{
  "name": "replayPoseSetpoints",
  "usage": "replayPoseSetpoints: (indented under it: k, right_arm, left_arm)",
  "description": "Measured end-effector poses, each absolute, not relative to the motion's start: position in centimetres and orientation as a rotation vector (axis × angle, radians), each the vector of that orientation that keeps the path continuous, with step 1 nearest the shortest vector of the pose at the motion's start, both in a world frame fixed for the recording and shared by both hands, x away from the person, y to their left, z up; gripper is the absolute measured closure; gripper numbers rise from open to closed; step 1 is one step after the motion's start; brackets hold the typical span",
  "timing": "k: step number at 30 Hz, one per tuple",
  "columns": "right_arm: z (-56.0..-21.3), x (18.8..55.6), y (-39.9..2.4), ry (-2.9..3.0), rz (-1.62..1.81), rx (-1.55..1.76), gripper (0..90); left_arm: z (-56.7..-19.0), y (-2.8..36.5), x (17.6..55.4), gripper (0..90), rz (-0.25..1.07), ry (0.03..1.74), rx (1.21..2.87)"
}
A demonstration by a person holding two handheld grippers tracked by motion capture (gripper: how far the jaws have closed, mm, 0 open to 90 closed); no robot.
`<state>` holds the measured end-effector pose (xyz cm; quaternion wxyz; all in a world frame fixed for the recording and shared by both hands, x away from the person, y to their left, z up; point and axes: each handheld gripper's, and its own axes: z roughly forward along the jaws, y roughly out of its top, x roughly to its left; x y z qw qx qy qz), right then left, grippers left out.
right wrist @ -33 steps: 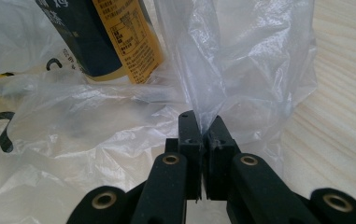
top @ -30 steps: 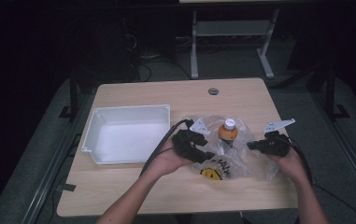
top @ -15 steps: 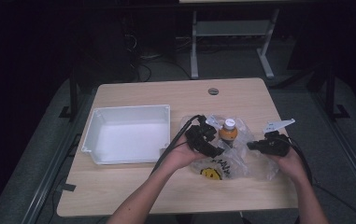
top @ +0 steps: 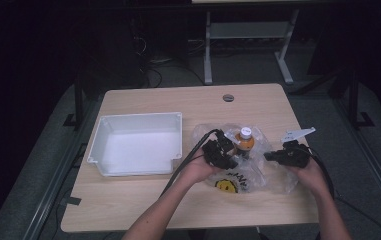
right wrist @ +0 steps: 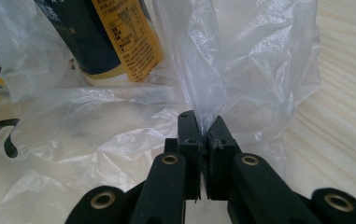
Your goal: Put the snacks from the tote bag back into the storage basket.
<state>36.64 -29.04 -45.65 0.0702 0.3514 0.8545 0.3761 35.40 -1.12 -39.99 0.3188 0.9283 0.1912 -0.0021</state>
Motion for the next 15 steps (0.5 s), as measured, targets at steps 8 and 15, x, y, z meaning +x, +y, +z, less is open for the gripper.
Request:
replayPoseSetpoints:
  k: [8,15]
  right_arm:
    - [-45.8,36.7,-29.1,2.577,1.11,1.055,86.4]
    - [-46.1,37.0,-29.1,2.576,1.088,1.057,86.8]
  left_arm:
    - [-38.8,1.2,33.7,90.0,0.061,0.394,2.434]
    - [-40.2,4.7,31.7,90.0,0.077,0.389,2.469]
